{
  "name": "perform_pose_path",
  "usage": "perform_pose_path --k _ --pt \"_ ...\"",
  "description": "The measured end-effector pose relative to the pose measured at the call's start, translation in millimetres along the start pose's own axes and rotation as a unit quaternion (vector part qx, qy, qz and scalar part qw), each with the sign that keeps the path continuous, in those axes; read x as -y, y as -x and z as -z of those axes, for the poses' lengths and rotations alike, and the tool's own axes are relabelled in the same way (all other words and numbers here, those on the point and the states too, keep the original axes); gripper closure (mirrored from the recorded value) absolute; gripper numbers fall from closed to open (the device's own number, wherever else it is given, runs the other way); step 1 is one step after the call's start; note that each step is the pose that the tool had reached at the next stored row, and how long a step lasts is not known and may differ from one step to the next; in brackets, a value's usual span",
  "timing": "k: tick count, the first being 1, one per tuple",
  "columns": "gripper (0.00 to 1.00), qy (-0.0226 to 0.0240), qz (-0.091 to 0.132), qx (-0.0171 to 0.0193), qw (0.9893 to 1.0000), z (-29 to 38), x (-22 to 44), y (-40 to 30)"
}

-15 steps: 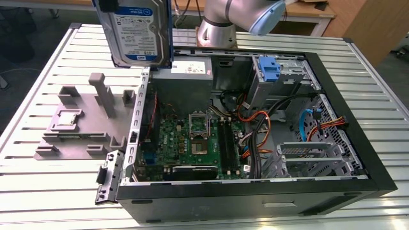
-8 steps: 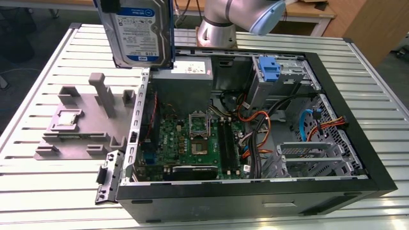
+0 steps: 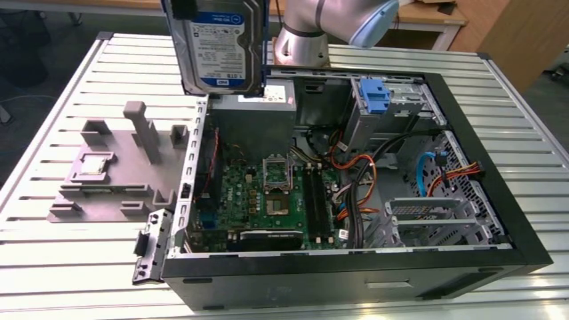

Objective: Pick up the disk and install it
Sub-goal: 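Pick up the disk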

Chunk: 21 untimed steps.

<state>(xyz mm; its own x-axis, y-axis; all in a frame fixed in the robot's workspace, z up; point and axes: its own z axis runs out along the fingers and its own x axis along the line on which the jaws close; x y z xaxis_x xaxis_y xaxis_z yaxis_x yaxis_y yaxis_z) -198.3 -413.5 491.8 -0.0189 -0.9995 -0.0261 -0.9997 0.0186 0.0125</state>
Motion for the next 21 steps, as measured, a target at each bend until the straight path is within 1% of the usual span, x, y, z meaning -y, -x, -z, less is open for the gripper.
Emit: perform_pose_path --k 4,8,9,15,17,21 --pt "0.63 0.0 0.0 -0.0001 1.0 0.0 1.6 -1.4" --pt "0.63 0.0 0.0 -0.0001 1.0 0.1 3.0 -4.9" --pt "0.63 0.0 0.0 -0.0001 1.0 0.0 6.7 -9.0" --pt "0.63 0.0 0.0 -0.0001 1.0 -0.1 33.7 -8.5" --pt "0.63 0.0 0.0 -0.0001 1.0 -0.1 41.6 -8.4" --pt "0.63 -0.0001 0.0 -0.0001 1.0 -0.1 41.6 -8.4"
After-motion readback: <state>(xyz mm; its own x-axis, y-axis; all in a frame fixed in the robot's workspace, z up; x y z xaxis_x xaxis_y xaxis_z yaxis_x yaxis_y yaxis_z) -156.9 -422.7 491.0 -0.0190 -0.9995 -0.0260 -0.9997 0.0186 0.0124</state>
